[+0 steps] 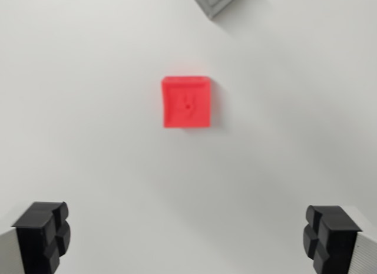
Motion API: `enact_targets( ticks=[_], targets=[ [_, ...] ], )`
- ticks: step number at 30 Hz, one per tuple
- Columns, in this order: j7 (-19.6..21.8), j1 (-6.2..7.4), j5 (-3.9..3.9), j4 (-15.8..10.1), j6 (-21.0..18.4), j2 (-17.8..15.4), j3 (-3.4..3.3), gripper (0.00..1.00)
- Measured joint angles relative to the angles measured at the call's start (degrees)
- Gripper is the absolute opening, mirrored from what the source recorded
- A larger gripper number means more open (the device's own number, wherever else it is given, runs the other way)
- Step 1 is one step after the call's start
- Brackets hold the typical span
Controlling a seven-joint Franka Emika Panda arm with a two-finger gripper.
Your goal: Destack cube
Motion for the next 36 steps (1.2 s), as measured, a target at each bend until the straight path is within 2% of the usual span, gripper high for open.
enact_targets(
  ticks=[15,36],
  targets=[
    [0.0,0.0,-0.02,1.9,-3.5,-1.5,0.0,1.0],
    [0.0,0.0,-0.02,2.0,-3.6,-1.4,0.0,1.0]
  ],
)
